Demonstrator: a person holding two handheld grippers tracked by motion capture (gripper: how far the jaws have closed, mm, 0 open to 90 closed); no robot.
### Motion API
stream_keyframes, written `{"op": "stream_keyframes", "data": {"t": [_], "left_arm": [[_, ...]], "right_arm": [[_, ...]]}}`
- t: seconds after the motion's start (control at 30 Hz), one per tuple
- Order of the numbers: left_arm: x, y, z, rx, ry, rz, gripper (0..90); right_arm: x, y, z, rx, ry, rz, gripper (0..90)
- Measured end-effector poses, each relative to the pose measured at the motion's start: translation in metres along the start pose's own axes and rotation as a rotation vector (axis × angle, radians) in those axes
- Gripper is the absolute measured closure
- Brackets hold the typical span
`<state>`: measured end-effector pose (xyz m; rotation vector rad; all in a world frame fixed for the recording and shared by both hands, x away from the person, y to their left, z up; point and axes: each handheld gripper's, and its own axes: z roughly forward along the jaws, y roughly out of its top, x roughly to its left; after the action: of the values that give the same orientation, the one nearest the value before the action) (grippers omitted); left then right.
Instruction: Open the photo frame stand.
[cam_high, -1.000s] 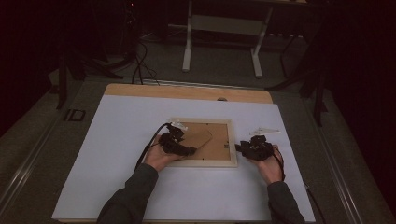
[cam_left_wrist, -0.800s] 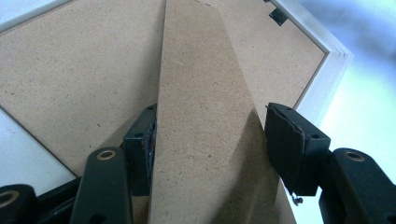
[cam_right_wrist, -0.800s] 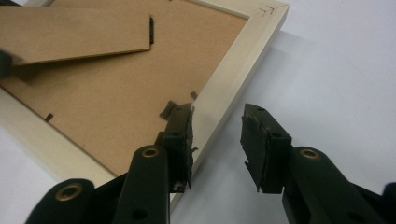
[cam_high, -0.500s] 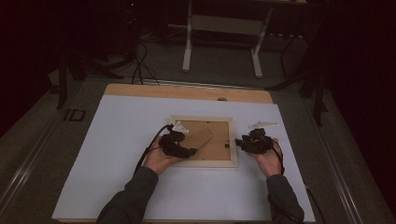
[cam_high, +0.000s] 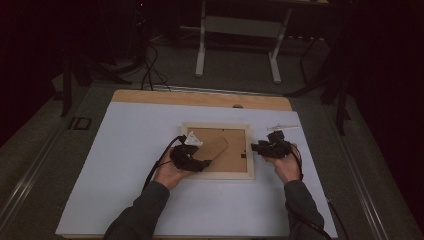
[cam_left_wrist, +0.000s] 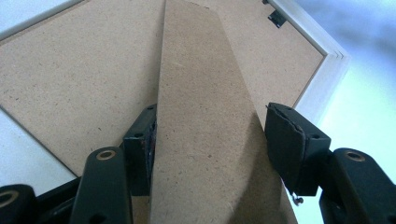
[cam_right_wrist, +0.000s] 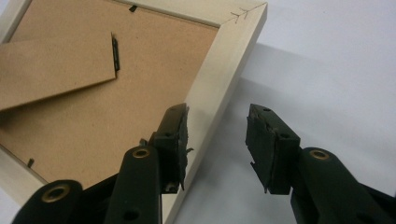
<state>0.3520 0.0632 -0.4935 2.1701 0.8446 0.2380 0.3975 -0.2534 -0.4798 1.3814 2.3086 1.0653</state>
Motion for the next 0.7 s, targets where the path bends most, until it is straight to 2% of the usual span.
{"op": "stream_keyframes", "data": {"t": [0.3, 0.57, 0.7], "left_arm": [[-0.008, -0.001, -0.004, -0.021, 0.035, 0.046, 41.6], [-0.012, -0.001, -0.006, -0.033, 0.051, 0.064, 41.6], [-0.013, -0.002, -0.006, -0.040, 0.057, 0.070, 41.6]], "right_arm": [[0.001, 0.009, 0.008, 0.007, 0.023, 0.032, 56.3], [0.001, 0.014, 0.012, 0.018, 0.031, 0.047, 55.2], [-0.001, 0.016, 0.013, 0.011, 0.049, 0.068, 55.1]]}}
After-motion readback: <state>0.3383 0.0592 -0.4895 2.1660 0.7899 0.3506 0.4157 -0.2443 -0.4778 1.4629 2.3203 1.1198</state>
